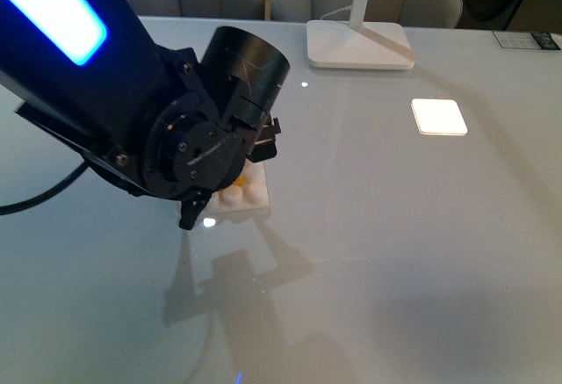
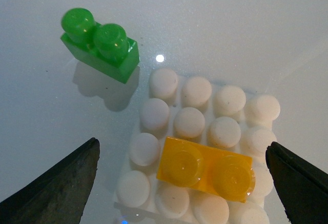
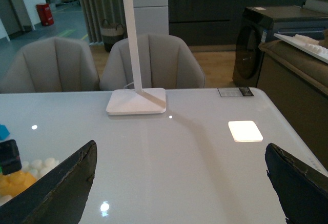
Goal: Insert yellow block into base center
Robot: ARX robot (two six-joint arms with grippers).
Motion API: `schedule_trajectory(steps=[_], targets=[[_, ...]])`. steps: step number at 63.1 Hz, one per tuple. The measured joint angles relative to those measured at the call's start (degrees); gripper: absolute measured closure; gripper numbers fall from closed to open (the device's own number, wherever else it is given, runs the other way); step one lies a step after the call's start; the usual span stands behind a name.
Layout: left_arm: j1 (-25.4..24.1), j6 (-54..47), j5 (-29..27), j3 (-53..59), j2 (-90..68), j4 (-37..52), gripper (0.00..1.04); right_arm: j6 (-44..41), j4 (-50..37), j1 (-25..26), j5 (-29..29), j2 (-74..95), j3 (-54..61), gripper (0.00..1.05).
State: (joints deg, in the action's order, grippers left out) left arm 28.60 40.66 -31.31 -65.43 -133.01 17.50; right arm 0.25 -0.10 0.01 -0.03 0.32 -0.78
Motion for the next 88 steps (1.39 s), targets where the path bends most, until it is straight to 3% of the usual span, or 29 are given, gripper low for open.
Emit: schedule_trajectory(steps=[13, 31, 38, 45, 49, 55, 61, 66, 70, 88], targets=[[-4.7, -1.5, 3.9, 12.6, 12.9, 7.6, 0.07, 0.0, 0.0, 0.0, 0.0, 0.0, 0.0, 0.09], [-18.0, -7.6, 13.5, 31.5, 36.7, 13.6, 0.08, 0.0, 0.0, 0.0, 0.0, 0.0, 0.0, 0.09], [-20.0, -22.8, 22.3, 39.9, 33.2, 42.7, 0.27, 0.0, 0.0, 0.0, 0.0, -0.1, 0.0, 0.09], [-20.9, -33.6, 24.2, 46.7, 35.8, 58.1, 0.46, 0.0, 0.0, 0.0, 0.0, 0.0, 0.0, 0.09], [-21.7, -36.3, 24.7, 48.7, 39.7, 58.8, 0.57, 0.0, 0.0, 0.0, 0.0, -0.1, 0.0, 0.09], [-23.1, -39.1, 26.2, 54.1, 47.0, 56.3, 0.84, 0.0, 0.0, 0.0, 0.0, 0.0, 0.0, 0.09], [-24.0, -39.5, 26.8, 56.8, 52.1, 53.7, 1.02, 0.0, 0.0, 0.0, 0.0, 0.0, 0.0, 0.09], [-24.5, -39.8, 27.3, 58.4, 56.2, 51.5, 1.02, 0.0, 0.0, 0.0, 0.0, 0.0, 0.0, 0.09], [-26.6, -39.9, 30.9, 59.2, 60.5, 47.3, 1.02, 0.0, 0.0, 0.0, 0.0, 0.0, 0.0, 0.09], [-28.3, -40.0, 31.2, 62.7, 79.4, 32.4, 1.02, 0.0, 0.0, 0.0, 0.0, 0.0, 0.0, 0.09]])
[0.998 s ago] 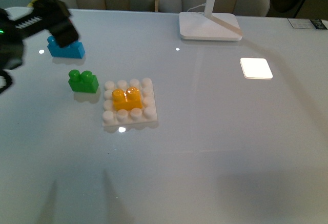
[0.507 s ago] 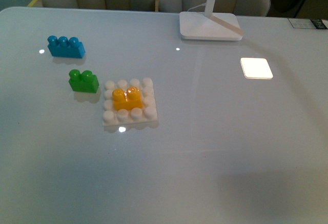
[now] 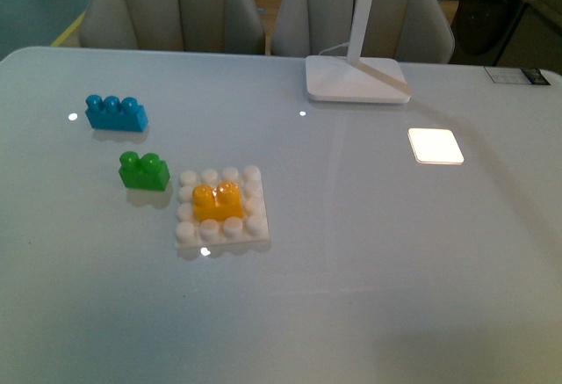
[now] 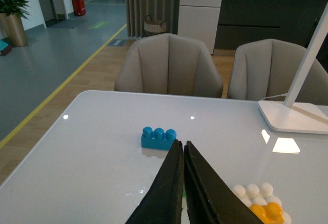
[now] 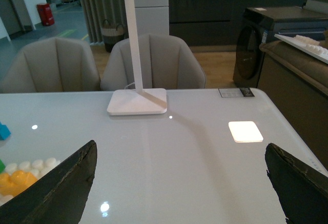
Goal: Insert yellow block into base center
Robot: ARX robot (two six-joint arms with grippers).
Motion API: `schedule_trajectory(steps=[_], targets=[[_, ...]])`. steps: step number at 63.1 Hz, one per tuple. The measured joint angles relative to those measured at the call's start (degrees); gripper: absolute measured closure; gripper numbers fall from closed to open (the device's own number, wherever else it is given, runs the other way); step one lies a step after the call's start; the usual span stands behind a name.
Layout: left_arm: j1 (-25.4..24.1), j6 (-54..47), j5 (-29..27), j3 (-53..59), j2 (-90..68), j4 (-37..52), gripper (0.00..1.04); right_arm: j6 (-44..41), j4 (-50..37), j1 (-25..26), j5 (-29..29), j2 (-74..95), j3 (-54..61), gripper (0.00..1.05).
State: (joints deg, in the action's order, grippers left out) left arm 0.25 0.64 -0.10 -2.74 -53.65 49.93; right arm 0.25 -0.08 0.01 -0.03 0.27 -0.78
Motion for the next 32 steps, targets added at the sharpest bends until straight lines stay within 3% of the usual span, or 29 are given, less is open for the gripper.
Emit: schedule_trajectory(steps=[32], targets=[[0.0, 0.0, 0.1, 2.0, 23.0, -19.8, 1.02, 0.0, 0.0, 0.0, 0.0, 0.0, 0.0, 0.09]])
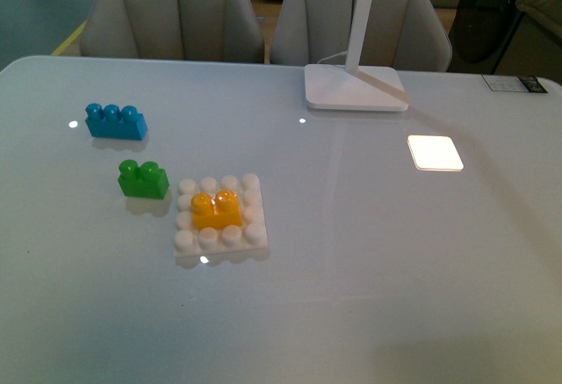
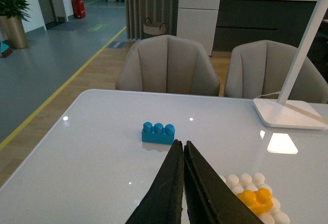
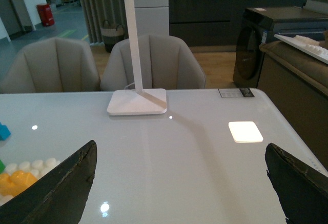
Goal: Insert yellow block into base center
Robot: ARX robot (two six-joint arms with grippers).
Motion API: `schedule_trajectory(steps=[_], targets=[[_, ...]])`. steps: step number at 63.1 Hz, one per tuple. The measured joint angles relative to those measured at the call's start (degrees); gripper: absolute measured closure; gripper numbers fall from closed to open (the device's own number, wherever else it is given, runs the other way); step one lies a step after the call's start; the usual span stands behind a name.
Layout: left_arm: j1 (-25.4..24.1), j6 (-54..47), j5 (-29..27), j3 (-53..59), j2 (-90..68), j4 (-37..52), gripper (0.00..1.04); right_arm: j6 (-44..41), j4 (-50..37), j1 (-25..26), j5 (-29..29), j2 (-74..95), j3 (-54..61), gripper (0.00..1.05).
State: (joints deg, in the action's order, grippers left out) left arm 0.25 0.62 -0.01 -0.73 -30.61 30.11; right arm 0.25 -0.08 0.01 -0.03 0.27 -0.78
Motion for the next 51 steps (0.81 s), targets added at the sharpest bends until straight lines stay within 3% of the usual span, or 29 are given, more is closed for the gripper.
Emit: schedule_trajectory(steps=[51], targets=[[0.0, 0.0, 0.0, 0.0, 20.2, -19.6, 1.02, 0.0, 0.0, 0.0, 0.0, 0.0, 0.0, 0.09]])
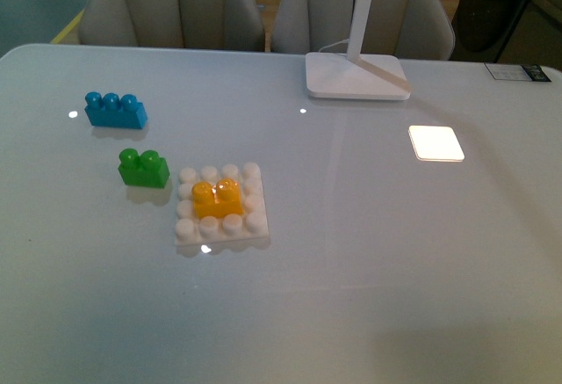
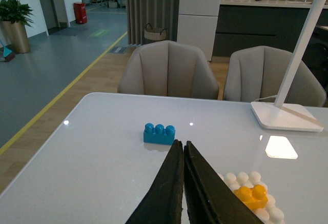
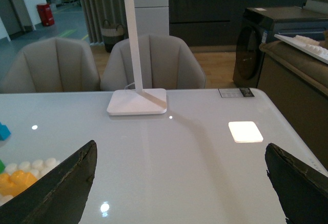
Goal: Insert yellow block into base center
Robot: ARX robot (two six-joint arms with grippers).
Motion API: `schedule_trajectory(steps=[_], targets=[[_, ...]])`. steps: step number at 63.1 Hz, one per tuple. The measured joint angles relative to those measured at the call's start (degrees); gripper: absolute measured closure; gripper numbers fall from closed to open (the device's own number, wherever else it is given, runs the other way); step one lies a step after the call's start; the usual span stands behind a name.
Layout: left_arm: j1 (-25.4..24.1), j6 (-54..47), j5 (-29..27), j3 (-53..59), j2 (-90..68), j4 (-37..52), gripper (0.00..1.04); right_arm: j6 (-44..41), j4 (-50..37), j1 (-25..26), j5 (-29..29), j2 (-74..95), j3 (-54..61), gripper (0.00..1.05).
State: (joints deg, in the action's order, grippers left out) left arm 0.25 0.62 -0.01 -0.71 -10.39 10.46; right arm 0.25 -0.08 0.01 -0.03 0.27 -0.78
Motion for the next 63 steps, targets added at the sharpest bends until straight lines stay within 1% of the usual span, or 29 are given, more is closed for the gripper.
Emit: schedule_trajectory(steps=[2, 6, 9, 45, 52, 56, 57, 58, 63], targets=[[0.0, 0.0, 0.0, 0.0, 1.2, -1.3, 1.02, 0.0, 0.0, 0.0, 0.0, 0.0, 0.0, 0.09], [0.0, 0.0, 0.0, 0.0, 6.7, -8.7, 1.02, 0.0, 0.0, 0.0, 0.0, 0.0, 0.0, 0.09], [0.0, 0.0, 0.0, 0.0, 9.1, -10.0, 1.02, 0.0, 0.0, 0.0, 0.0, 0.0, 0.0, 0.09], [0.0, 0.0, 0.0, 0.0, 10.0, -10.4, 1.01, 0.0, 0.0, 0.0, 0.0, 0.0, 0.0, 0.09], [0.0, 0.0, 0.0, 0.0, 10.0, -10.4, 0.8, 0.0, 0.0, 0.0, 0.0, 0.0, 0.0, 0.09], [0.0, 0.0, 0.0, 0.0, 10.0, -10.4, 0.62, 0.0, 0.0, 0.0, 0.0, 0.0, 0.0, 0.09], [0.0, 0.0, 0.0, 0.0, 10.0, -10.4, 0.61, 0.0, 0.0, 0.0, 0.0, 0.0, 0.0, 0.09], [0.0, 0.0, 0.0, 0.0, 10.0, -10.4, 0.55, 0.0, 0.0, 0.0, 0.0, 0.0, 0.0, 0.09], [0.0, 0.0, 0.0, 0.0, 10.0, -10.4, 0.38, 0.0, 0.0, 0.0, 0.0, 0.0, 0.0, 0.09]])
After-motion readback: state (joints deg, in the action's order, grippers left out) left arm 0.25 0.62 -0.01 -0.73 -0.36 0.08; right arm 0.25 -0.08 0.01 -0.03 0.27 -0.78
